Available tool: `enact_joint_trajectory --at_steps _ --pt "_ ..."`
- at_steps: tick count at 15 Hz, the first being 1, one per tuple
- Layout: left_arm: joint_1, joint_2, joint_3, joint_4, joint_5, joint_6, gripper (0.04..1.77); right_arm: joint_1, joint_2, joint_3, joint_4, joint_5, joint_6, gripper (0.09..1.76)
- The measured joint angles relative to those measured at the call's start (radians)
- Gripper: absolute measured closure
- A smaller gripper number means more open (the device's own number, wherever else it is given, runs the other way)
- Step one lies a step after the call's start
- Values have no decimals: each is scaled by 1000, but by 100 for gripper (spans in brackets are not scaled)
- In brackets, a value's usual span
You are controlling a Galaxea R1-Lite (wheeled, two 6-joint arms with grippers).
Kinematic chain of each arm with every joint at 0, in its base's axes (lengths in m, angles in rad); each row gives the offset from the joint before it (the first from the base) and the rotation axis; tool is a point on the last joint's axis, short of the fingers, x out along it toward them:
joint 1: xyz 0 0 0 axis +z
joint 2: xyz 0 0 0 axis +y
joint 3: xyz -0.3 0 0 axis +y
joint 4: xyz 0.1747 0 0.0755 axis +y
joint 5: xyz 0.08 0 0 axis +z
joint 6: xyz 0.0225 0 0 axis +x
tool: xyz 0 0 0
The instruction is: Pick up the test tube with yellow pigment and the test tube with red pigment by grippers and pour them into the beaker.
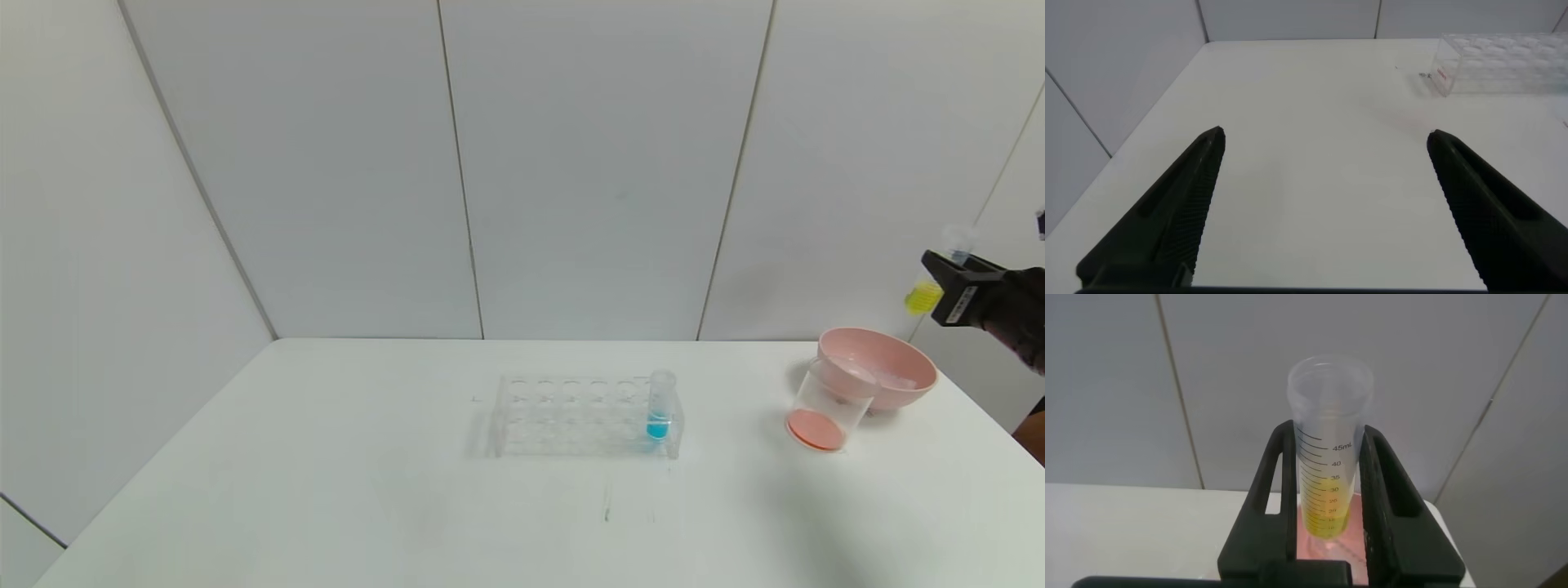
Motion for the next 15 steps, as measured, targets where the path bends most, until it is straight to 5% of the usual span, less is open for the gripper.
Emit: enact_joint_trajectory --at_steps 5,15 --pt "0 0 0 0 0 0 5 -137 44 16 -3 145 -328 133" --pt "0 0 0 0 0 0 5 -120 133 77 -5 219 -896 133"
